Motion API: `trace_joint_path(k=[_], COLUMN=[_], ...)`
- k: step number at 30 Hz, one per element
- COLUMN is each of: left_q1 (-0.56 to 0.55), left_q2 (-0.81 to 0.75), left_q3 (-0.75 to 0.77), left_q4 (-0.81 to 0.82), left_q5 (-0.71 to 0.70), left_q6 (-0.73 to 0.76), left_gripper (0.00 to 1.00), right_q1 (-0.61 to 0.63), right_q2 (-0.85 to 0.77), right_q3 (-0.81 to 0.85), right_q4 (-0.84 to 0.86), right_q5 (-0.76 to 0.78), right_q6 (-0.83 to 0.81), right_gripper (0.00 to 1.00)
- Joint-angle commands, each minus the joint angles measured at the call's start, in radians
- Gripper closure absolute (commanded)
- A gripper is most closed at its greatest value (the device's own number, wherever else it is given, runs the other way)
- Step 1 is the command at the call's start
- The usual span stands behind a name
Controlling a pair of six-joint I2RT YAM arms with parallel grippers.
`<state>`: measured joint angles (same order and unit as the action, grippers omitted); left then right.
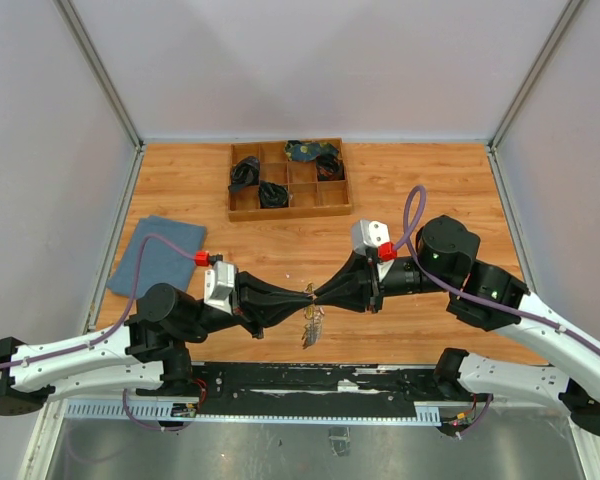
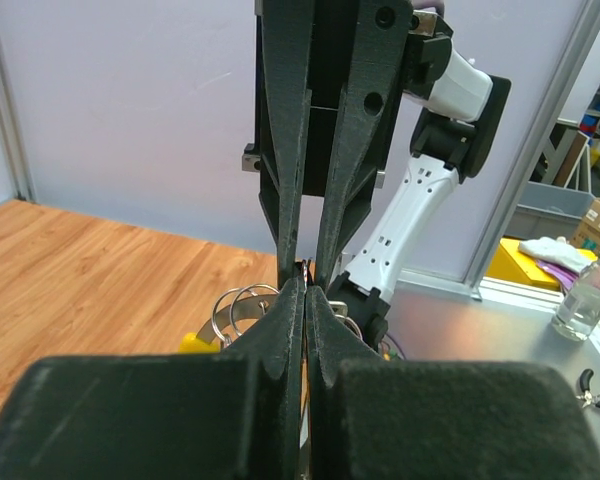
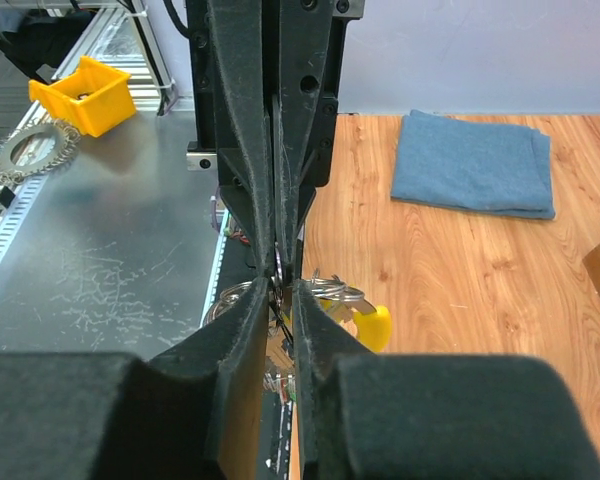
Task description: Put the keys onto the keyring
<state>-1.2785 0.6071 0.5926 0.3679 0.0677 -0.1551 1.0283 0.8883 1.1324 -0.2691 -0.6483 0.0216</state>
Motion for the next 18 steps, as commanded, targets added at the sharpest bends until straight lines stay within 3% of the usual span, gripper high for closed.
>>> trace_joint_path(k=[1,4,7,15,18], left_q1=[-0.002,-0.003,-0.002,-0.002,-0.002], left_q2=[-0.010,-0.017,-0.020,-0.012,-0.006], left_q3=[0.012,0.007,0.008,0.061,0.087], left_q4=[0.093,0.100,0.084,-0.059,-0.117], left_q5=[0.014,0.006,-0.007,-0.043,-0.061], left_q6=[0.002,0.003,0.004,0.022,0.041], left_gripper=[1.00,1.00,0.98,0.59,0.57], right_q1=[0.015,0.015,0.015,0.015,0.015], right_q2=[-0.005,-0.003,-0.003,0.040,0.072], right_q3=[-0.012,-0.005,0.037,0.215,0.292], right_q4=[0.048,0.039,-0.024,-0.337,-0.478], right_q5=[-0.044,-0.049,-0.031,0.012,0.035], right_q6=[0.016,0.005,-0.035,-0.231,-0.312], right_gripper=[0.87,0.99,1.00,1.00,1.00])
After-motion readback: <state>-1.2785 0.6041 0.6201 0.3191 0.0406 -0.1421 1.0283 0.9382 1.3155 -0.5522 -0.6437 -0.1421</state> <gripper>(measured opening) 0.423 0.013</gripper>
